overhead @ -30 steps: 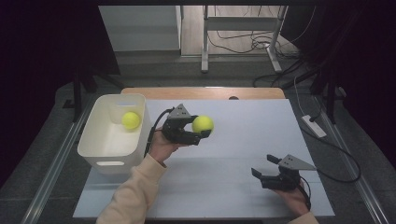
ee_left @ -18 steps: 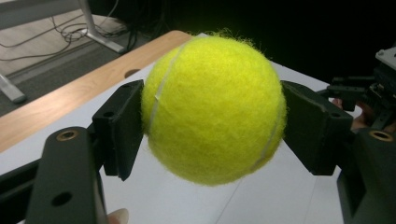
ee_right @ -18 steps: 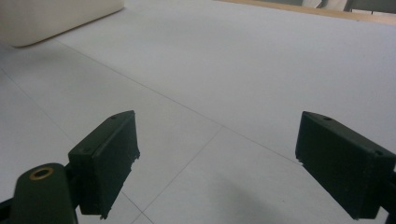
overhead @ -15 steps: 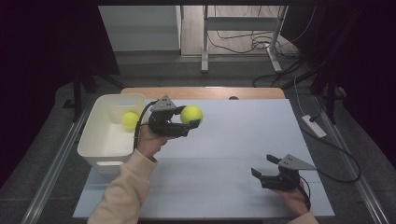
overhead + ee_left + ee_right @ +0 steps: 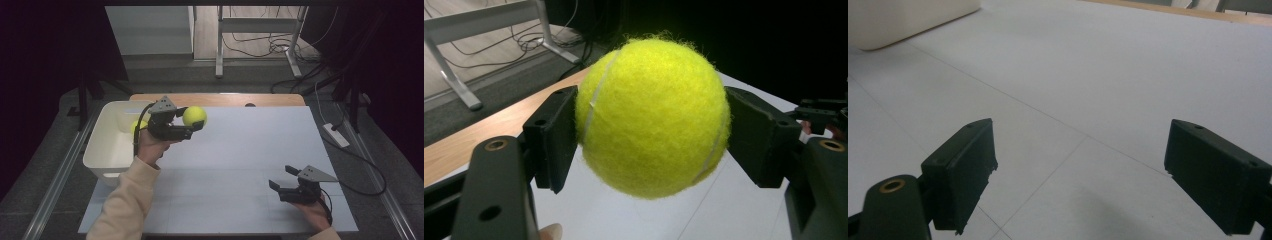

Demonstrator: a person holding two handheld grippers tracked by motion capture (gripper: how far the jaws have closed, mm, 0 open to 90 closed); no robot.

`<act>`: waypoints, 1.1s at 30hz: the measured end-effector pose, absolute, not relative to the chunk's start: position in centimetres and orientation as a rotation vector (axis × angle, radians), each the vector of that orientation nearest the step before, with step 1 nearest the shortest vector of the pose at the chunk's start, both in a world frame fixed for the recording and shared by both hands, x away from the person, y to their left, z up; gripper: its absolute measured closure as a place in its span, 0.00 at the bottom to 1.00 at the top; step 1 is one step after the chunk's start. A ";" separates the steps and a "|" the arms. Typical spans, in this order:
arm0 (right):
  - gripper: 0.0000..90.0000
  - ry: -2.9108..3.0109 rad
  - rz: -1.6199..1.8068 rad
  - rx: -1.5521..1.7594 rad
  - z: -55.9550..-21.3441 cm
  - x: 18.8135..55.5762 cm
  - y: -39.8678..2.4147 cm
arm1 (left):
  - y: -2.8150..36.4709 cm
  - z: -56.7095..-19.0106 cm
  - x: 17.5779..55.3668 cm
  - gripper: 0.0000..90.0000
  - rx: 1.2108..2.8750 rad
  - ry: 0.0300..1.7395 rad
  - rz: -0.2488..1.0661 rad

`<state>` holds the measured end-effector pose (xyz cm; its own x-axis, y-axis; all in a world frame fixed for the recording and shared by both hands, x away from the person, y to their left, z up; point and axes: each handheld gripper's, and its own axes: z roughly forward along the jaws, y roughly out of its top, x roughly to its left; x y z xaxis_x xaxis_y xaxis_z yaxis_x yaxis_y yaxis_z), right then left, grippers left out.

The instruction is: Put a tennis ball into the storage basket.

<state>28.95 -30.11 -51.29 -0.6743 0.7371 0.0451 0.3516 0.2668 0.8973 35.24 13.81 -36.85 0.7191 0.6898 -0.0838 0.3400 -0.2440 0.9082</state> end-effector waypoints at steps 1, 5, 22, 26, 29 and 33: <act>0.14 2.160 1.379 0.990 -51.3 28.9 -30.1 | 14.0 -36.8 35.2 0.31 1.847 0.809 0.409; 0.14 2.159 1.378 0.992 -51.3 29.0 -30.1 | 14.5 -36.6 35.3 0.31 1.843 0.821 0.420; 0.14 2.157 1.379 0.985 -51.2 28.9 -30.1 | 16.7 -36.1 35.2 0.31 1.822 0.874 0.474; 0.14 2.156 1.379 0.983 -51.2 28.9 -30.1 | 17.3 -36.1 35.1 0.31 1.820 0.889 0.486; 0.14 2.157 1.377 0.979 -51.2 28.9 -30.1 | 17.8 -36.1 35.1 0.31 1.818 0.901 0.494; 0.14 2.157 1.379 0.979 -51.2 29.0 -30.1 | 18.5 -36.2 35.0 0.31 1.807 0.920 0.505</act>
